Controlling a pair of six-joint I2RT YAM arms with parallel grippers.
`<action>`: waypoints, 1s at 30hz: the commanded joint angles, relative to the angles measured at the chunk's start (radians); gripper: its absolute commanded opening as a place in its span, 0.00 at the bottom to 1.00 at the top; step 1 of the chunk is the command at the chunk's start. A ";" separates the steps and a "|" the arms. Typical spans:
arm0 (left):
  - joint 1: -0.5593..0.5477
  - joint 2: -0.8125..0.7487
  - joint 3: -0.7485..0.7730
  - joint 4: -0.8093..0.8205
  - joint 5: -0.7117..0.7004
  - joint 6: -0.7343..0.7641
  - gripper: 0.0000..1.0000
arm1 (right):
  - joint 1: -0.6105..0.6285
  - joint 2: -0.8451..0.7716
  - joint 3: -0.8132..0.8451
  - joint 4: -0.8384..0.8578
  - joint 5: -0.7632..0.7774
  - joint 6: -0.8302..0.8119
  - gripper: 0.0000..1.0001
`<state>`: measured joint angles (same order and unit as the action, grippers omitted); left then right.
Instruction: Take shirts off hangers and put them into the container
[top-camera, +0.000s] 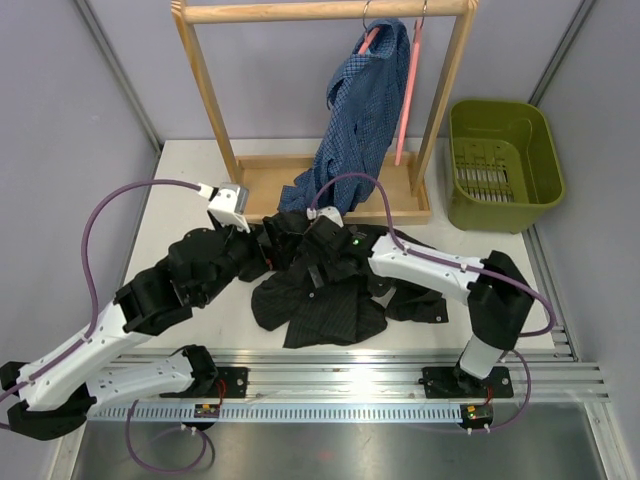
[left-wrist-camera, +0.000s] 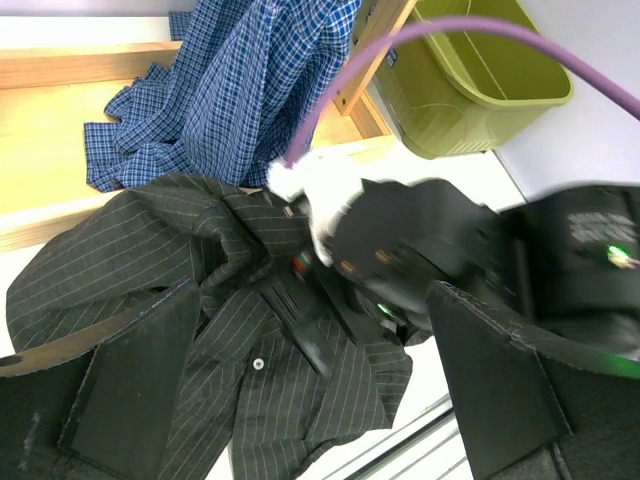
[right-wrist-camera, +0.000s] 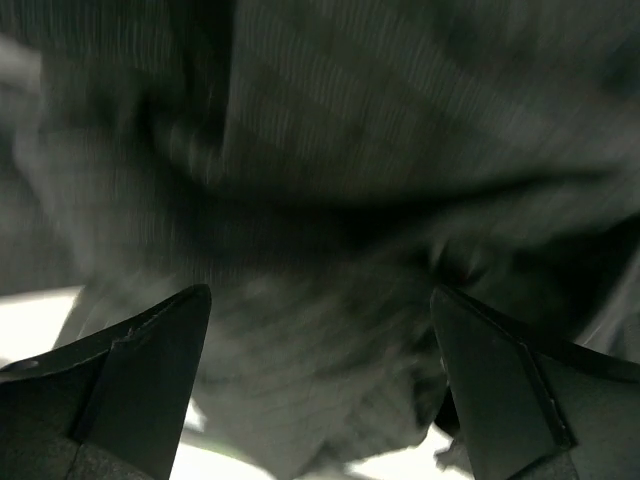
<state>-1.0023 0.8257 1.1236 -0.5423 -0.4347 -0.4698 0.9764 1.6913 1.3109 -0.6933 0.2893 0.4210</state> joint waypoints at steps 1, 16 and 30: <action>0.001 -0.042 -0.011 0.036 -0.022 -0.015 0.99 | -0.001 0.024 0.132 0.006 0.205 -0.016 0.99; 0.001 -0.034 -0.025 0.050 -0.001 -0.010 0.99 | -0.077 0.105 0.136 0.130 0.232 -0.068 0.99; 0.001 -0.060 -0.036 0.035 -0.016 -0.021 0.99 | -0.140 0.170 -0.068 0.282 0.024 -0.005 1.00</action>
<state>-1.0023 0.7780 1.0859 -0.5430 -0.4343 -0.4801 0.8310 1.9263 1.2793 -0.4557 0.3798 0.3710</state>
